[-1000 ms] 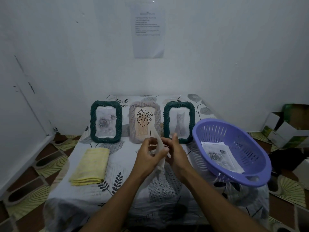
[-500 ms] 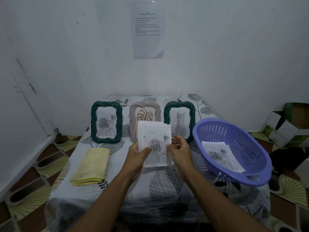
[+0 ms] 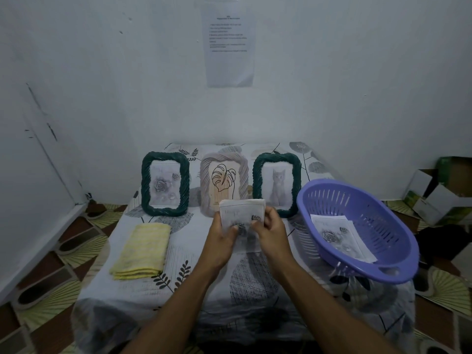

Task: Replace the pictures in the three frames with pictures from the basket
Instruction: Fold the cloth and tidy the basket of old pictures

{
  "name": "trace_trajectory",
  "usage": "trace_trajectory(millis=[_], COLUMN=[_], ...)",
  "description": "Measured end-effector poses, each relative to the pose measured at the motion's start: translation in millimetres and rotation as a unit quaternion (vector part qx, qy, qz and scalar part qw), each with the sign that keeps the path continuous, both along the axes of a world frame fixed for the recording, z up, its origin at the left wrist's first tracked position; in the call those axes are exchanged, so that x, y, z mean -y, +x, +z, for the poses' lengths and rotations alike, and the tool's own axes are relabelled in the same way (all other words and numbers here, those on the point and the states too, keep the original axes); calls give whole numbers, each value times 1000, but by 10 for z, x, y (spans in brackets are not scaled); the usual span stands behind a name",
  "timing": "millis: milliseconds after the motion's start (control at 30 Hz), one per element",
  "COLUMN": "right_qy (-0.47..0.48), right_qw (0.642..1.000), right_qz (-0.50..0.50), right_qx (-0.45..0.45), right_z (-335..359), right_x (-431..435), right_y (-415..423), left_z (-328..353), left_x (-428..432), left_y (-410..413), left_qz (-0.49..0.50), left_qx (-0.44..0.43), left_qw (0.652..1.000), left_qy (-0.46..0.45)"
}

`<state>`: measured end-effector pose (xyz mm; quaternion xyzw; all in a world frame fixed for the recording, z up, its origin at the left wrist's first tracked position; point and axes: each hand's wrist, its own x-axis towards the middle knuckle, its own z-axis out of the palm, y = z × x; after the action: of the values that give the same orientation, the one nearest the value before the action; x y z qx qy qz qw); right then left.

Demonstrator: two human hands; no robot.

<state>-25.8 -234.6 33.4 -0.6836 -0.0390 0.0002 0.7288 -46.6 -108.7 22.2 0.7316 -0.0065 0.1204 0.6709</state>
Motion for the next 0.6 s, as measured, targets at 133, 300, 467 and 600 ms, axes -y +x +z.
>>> trace_trajectory(millis=[133,300,467,600], right_qy=[-19,-44,-83,-135], right_qw=[1000,998,996,985], right_qz=[-10,-35,-29,-76], right_qx=[-2,14,12,80], right_z=[-44,-38,-142,162], right_x=[15,44,28,121], right_y=[-14,-54,-131,-80], left_z=[-24,-35,-123,156], left_x=[35,49,109,174], left_y=[-10,-21,-64,10], left_qz=[13,14,16,12], left_qx=[24,35,22,50], left_qw=[1000,999,1000,999], left_qy=[5,4,9,5])
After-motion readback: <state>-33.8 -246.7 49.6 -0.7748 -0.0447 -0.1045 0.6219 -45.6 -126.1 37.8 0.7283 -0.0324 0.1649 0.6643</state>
